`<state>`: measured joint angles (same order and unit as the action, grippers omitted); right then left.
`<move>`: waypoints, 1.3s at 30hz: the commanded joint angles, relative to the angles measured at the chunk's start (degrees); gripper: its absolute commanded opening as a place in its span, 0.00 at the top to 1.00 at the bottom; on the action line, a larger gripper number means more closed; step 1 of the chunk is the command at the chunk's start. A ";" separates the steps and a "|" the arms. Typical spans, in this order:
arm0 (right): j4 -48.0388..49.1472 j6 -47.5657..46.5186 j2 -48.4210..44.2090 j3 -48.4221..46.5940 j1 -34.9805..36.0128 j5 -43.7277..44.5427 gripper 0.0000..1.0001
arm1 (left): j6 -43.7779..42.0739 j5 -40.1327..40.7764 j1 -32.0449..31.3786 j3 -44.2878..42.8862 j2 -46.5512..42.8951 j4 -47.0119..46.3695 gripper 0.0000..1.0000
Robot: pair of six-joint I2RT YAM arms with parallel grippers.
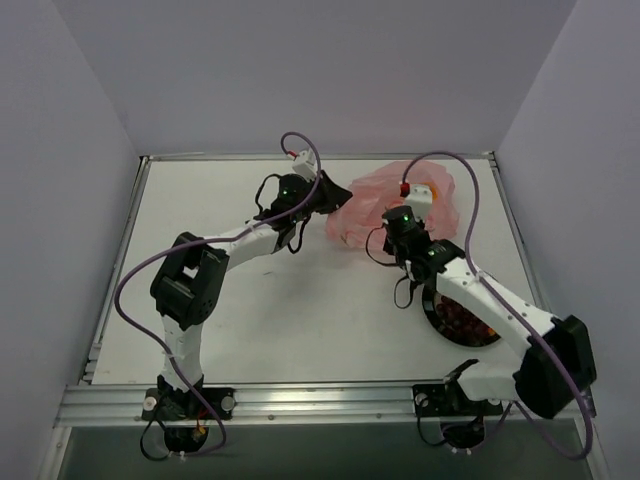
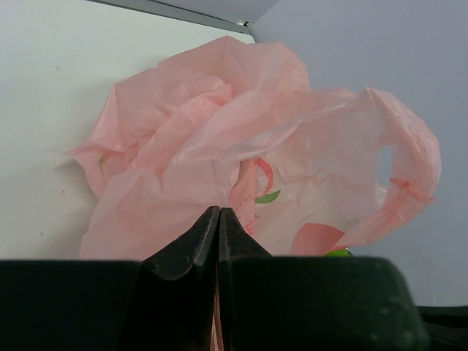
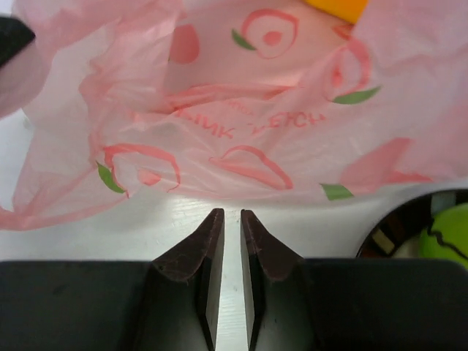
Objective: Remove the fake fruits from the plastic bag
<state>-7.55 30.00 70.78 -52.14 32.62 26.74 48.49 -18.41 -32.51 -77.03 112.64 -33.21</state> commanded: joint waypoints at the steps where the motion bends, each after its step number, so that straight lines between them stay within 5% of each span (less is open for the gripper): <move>1: 6.94 -15.30 9.15 -6.63 -2.38 -7.04 0.89 | 0.73 -0.66 0.08 -3.11 -1.55 -2.13 0.98; 6: 10.54 -22.52 19.29 -13.33 -11.77 -16.44 0.87 | 1.61 -0.57 0.26 -5.58 0.91 -0.98 0.98; 12: 10.54 -32.89 29.49 -21.76 -17.41 -15.23 0.81 | 1.78 -0.83 -0.01 -10.15 3.19 1.04 0.98; 15: 10.63 -36.67 33.62 -25.63 -19.26 -15.50 0.71 | 1.61 -1.10 -0.10 -12.43 4.25 2.18 0.98; 21: 10.63 -43.01 43.36 -33.44 -23.21 -14.42 0.26 | 0.03 -1.27 -0.27 -16.91 6.53 6.31 0.98; 27: 9.31 -42.74 51.80 -41.45 -28.66 -19.09 0.09 | -0.68 -1.98 -0.18 -20.52 9.96 8.60 0.98; 39: 8.52 -47.84 65.26 -56.22 -32.27 -19.19 0.00 | -2.17 -3.82 0.26 -30.09 18.22 13.34 0.98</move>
<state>1.78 -15.79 134.06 -104.31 1.28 7.66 47.90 -21.02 -32.51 -102.13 131.17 -20.86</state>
